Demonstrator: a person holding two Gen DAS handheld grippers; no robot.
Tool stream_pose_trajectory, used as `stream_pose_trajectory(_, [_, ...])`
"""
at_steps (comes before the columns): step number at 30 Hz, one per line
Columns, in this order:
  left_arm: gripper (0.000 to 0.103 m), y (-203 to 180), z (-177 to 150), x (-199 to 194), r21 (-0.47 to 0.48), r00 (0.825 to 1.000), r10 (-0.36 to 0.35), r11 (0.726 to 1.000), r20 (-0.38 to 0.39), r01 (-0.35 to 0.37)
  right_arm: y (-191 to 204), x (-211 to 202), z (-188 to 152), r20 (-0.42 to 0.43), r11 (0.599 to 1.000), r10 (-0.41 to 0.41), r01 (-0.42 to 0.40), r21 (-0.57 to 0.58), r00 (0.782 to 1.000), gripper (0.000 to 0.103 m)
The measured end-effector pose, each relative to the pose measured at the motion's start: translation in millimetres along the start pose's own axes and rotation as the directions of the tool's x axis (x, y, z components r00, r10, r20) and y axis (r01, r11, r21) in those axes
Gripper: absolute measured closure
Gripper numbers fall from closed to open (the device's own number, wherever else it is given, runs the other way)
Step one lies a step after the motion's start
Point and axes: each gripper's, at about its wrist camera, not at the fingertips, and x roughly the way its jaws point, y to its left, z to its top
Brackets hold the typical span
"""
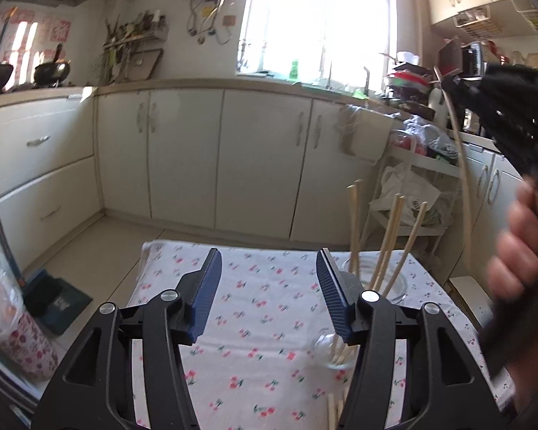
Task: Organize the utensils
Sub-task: 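Open the left gripper over the jar to drop its stick inside, then lower the right gripper's stick into the jar and open it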
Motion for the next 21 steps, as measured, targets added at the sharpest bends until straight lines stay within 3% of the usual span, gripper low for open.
stream_pose_trajectory(7, [0.045,22,-5,-1,-0.047,0.999,0.011,0.999,-0.043,-0.013,4,44,-26,-0.009,0.997,-0.041,0.04,-0.063,0.999,0.098])
stream_pose_trajectory(13, [0.042,28,-9,4,-0.064,0.997,0.012,0.998,-0.071,-0.016,-3,45,-54,-0.052,0.991,-0.071,0.065,-0.114,0.996,0.098])
stream_pose_trajectory(21, [0.038,22,-8,2,-0.05,0.997,0.014,0.999,-0.074,-0.018,7,26,-74,-0.102,0.975,-0.049,0.026,-0.219,0.994,0.097])
